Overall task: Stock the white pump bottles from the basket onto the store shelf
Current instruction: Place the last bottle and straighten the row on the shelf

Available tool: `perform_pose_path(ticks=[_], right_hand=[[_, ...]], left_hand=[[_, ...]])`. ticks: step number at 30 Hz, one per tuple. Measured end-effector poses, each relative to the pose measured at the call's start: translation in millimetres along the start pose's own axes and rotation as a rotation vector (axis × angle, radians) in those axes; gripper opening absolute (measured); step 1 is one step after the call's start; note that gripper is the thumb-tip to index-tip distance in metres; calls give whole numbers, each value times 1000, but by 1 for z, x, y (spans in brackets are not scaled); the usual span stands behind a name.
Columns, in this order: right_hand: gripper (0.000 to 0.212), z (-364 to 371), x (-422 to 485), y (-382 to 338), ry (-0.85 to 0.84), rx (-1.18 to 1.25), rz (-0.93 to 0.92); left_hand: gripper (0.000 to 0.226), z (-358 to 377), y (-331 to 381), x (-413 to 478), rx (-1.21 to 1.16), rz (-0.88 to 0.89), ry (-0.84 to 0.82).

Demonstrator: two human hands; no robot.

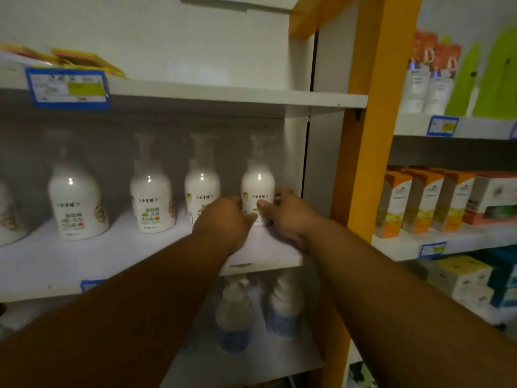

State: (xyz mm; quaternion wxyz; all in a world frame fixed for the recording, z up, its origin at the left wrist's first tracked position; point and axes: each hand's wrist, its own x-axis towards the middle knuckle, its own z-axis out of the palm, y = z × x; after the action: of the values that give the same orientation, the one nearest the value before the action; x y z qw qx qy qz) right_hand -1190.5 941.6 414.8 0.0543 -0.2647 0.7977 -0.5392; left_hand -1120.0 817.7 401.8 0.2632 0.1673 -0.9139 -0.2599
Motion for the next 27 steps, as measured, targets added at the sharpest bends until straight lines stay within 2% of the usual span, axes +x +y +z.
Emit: perform_pose_path(ticks=[5,19,27], right_hand=[[44,10,2,-1,70,-61,-64],[46,12,-1,1,108,-62,-67],[57,10,-4,0,166,11,-62]], left_hand=[[30,2,-4,4,16,33,6],[20,-1,0,-4,66,66,-5],[16,-11,4,-14,-89,25,40]])
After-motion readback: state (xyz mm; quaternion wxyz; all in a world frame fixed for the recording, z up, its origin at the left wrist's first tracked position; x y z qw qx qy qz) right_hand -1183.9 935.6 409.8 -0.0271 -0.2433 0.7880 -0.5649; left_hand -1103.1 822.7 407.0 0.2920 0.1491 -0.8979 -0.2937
